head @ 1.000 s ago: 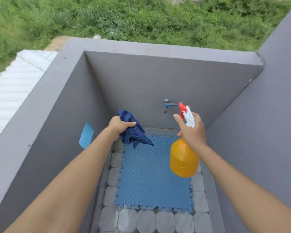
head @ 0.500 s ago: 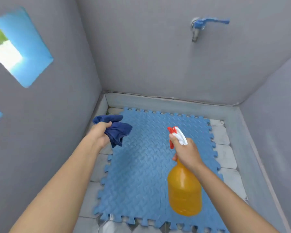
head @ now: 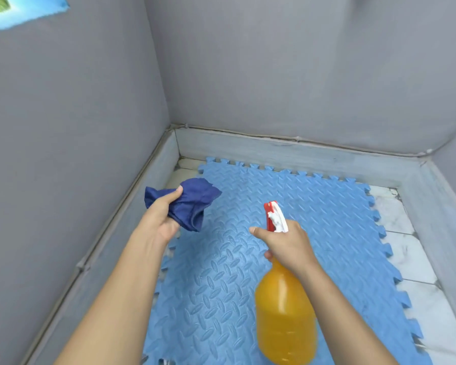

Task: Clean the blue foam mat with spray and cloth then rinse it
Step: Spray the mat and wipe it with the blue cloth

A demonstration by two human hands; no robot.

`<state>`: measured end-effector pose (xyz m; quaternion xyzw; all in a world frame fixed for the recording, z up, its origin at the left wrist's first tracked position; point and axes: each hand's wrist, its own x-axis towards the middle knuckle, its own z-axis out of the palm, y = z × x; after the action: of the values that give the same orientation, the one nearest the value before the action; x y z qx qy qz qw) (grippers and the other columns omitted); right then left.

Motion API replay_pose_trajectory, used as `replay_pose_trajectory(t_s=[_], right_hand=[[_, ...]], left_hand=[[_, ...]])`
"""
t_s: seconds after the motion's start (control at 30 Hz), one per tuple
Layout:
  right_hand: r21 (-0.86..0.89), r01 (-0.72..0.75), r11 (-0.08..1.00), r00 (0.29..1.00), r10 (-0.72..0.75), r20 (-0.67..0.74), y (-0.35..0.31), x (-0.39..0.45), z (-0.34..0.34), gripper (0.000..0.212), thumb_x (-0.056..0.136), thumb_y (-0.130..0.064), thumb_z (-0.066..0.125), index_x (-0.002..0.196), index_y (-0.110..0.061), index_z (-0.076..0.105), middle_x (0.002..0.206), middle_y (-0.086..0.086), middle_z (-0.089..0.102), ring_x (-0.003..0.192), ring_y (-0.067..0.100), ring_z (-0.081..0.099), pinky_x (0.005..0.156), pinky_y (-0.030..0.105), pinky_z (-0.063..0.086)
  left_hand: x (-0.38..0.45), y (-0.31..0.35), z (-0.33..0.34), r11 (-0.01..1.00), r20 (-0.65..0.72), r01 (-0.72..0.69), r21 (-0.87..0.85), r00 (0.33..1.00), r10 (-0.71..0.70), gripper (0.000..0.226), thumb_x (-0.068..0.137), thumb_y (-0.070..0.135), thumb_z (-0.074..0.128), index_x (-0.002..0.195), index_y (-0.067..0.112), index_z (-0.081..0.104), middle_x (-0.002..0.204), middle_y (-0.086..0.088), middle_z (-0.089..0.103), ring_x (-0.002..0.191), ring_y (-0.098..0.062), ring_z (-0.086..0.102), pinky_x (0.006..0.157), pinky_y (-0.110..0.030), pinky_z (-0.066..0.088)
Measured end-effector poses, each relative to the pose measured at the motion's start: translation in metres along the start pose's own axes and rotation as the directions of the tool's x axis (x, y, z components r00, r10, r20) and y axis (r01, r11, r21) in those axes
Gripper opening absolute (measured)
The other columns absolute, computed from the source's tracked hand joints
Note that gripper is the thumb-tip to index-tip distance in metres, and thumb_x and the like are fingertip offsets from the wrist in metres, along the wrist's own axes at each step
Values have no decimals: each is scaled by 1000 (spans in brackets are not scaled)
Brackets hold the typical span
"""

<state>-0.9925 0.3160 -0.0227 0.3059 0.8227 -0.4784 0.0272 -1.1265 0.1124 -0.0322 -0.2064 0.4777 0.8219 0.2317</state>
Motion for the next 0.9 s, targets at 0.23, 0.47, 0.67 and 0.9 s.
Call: replay_pose_trajectory(t_s=[0.23, 0.47, 0.67, 0.9], right_hand=[[92, -66, 994, 992, 56, 109, 15, -18, 9, 26, 84, -38, 67, 82, -15, 55, 76, 0, 56, 54, 22, 69, 70, 37, 56], [-97, -30, 995, 1000, 29, -10, 16, -26, 8, 35, 88, -51, 57, 73, -21, 46, 67, -5, 56, 52, 15, 70, 76, 34, 50], [-43, 20, 999, 993, -15, 114, 22, -30, 3, 28, 83, -46, 67, 78, -23, 51, 77, -1, 65, 56, 14, 72, 88, 41, 52], [-168, -3, 986, 979, 37, 199, 30, -29, -1, 31, 86, -48, 62, 79, -21, 49, 85, -3, 60, 82, 17, 73, 86, 38, 47]], left_hand=[[-7, -3, 7, 981, -23, -44, 191, 999, 49, 21, 92, -2, 52, 112, -5, 54, 113, -21, 61, 95, -28, 64, 90, -42, 50], [-24, -8, 24, 865, -20, -189, 464, 975, 223, 8, 95, 13, 55, 89, 18, 52, 89, -9, 60, 81, -22, 61, 76, -36, 49], [-30, -1, 27, 826, -138, -224, 517, 930, 339, 3, 96, 19, 52, 93, 19, 53, 83, -3, 58, 78, -21, 60, 67, -31, 47], [-42, 7, 29, 853, -228, -188, 487, 915, 332, 5, 95, 18, 51, 100, 18, 49, 92, -5, 57, 96, -27, 60, 83, -36, 47]])
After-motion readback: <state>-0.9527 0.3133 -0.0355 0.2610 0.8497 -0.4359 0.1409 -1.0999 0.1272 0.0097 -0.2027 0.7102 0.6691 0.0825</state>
